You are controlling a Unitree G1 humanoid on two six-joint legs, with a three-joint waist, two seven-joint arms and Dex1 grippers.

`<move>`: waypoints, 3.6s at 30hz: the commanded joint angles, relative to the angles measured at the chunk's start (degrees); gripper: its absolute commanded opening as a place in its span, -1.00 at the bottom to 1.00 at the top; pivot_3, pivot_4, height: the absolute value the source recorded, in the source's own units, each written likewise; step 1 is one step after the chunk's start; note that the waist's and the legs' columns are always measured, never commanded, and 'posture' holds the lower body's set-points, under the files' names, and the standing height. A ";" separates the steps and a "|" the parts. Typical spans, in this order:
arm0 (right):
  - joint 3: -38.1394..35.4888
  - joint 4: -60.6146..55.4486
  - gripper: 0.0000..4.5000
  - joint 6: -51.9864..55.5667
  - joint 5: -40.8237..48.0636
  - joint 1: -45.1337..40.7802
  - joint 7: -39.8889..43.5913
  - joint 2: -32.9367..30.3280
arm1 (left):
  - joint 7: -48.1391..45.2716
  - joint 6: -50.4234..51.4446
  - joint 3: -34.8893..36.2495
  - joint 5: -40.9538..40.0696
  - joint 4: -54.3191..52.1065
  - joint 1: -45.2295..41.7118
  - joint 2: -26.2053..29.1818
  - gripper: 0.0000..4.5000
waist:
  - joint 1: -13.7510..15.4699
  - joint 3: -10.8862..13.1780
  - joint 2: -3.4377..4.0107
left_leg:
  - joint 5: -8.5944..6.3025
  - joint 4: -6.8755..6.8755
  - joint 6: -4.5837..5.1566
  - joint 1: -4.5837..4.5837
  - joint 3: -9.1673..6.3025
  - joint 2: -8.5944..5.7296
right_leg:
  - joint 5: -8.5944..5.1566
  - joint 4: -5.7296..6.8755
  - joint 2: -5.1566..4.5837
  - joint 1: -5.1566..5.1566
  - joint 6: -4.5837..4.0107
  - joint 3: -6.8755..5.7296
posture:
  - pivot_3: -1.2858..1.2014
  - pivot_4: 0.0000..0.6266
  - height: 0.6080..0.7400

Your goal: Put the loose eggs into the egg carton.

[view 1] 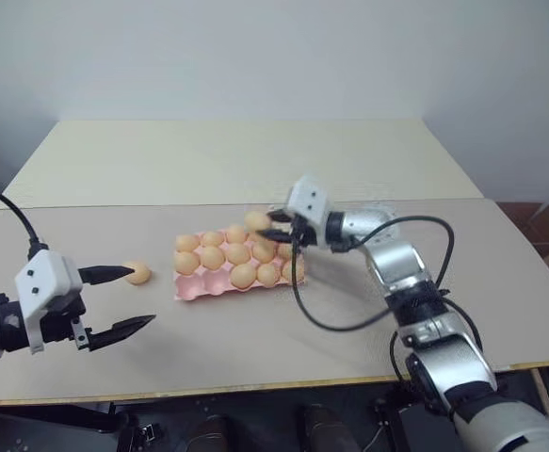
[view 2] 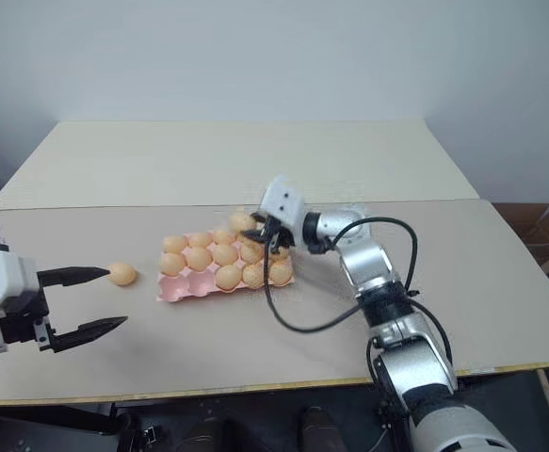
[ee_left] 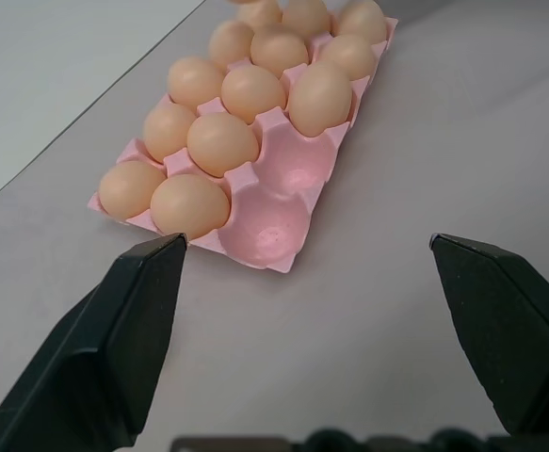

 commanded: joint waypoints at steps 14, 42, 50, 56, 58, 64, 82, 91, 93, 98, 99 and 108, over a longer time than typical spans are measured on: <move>14.04 -13.06 -0.32 4.89 -4.66 3.59 -8.66 6.30 | -0.30 -1.50 4.83 1.20 2.63 3.05 -1.02 1.00 | 0.26 -0.03 -0.04 | -0.06 0.00 -0.21 0.01 0.02 0.05 | -0.09 0.00 -0.03 -0.02 -0.41 -0.11 | 0.03 -0.52 1.00; -4.74 -32.40 0.99 18.44 17.83 4.88 8.59 -14.67 | 1.11 -0.95 5.88 0.10 -0.29 3.35 -2.92 1.00 | 1.67 -0.02 -0.05 | 0.00 0.00 -0.11 0.01 0.02 0.05 | -0.11 -0.08 -0.05 0.03 -0.40 -0.14 | 0.03 -0.52 1.00; -11.69 -39.59 0.99 22.22 25.66 12.60 11.04 -28.30 | 1.19 -0.74 7.01 -0.05 -0.89 4.29 -3.12 1.00 | 2.33 -0.02 -0.05 | -0.23 -0.01 -0.49 0.08 0.02 0.07 | -0.36 -0.09 -0.02 0.03 -0.06 -0.10 | 0.03 -0.52 1.00; -11.19 -41.35 0.99 23.78 27.37 13.77 7.52 -28.57 | 3.54 -1.99 5.20 1.45 1.13 1.63 -3.69 1.00 | 2.57 -0.02 -0.05 | -0.23 0.03 -0.48 0.07 0.02 0.05 | -0.36 -0.09 -0.03 0.04 -0.05 -0.08 | 0.03 -0.52 1.00; -10.90 -41.53 0.99 24.17 27.61 13.78 6.38 -28.64 | 7.40 -3.62 3.18 3.99 3.70 -1.73 -4.74 1.00 | 2.84 -0.02 -0.05 | -0.22 0.04 -0.48 0.07 0.02 0.04 | -0.36 -0.09 -0.04 0.04 -0.05 -0.08 | 0.03 -0.52 1.00; -10.11 -41.98 0.99 24.36 27.02 14.16 3.75 -28.90 | 15.38 -3.14 -5.08 9.08 14.00 -12.30 -6.65 1.00 | 3.10 -0.03 -0.06 | -0.04 0.08 -0.17 0.05 0.00 0.00 | -0.35 -0.10 -0.06 0.11 -0.04 -0.10 | 0.03 -0.52 1.00; -11.84 -45.17 0.99 27.12 27.67 16.36 -3.57 -29.82 | 13.45 -12.69 -23.11 15.65 44.16 -33.32 -13.94 1.00 | 2.92 -0.05 -0.12 | 0.03 0.12 -0.04 -0.02 -0.01 -0.01 | 0.02 -0.08 -0.03 0.11 0.05 -0.10 | 0.03 -0.52 1.00; -11.79 -45.29 0.99 27.65 27.39 16.79 -5.80 -30.12 | 13.86 -13.15 -25.57 17.11 48.65 -36.82 -15.84 1.00 | 2.93 -0.05 -0.13 | 0.04 0.17 -0.03 -0.03 -0.06 -0.02 | 0.05 -0.06 -0.02 0.14 0.09 -0.09 | 0.03 -0.52 1.00; -11.68 -45.30 1.00 27.62 27.40 16.86 -5.81 -30.40 | 13.63 -13.16 -25.76 17.32 49.05 -37.00 -15.71 0.83 | 2.91 -0.05 -0.13 | 0.04 0.17 -0.03 -0.04 -0.06 -0.03 | 0.05 -0.06 -0.02 0.14 0.10 -0.08 | 0.03 -0.52 1.00; -11.34 -44.90 1.00 27.35 27.21 16.73 -5.97 -30.57 | 15.50 -11.82 -26.09 18.74 48.76 -36.80 -15.35 0.18 | 2.90 -0.06 -0.13 | 0.04 0.17 -0.03 -0.04 -0.07 -0.03 | 0.06 -0.05 -0.02 0.14 0.10 -0.08 | 0.03 -0.52 1.00; -11.26 -44.78 1.00 27.25 27.14 16.71 -6.02 -30.55 | 15.46 -11.93 -26.11 18.88 48.64 -36.59 -15.32 0.18 | 2.90 -0.06 -0.13 | 0.04 0.17 -0.03 -0.03 -0.07 -0.04 | 0.06 -0.05 -0.01 0.15 0.11 -0.08 | 0.03 -0.52 1.00; -10.32 -43.35 1.00 26.63 26.50 15.96 -6.11 -30.10 | 14.42 -11.81 -22.79 15.94 41.29 -31.17 -14.20 0.18 | 2.66 -0.06 -0.14 | 0.04 0.17 -0.03 0.00 -0.07 -0.03 | 0.06 -0.04 -0.02 0.15 0.11 -0.06 | 0.03 -0.52 1.00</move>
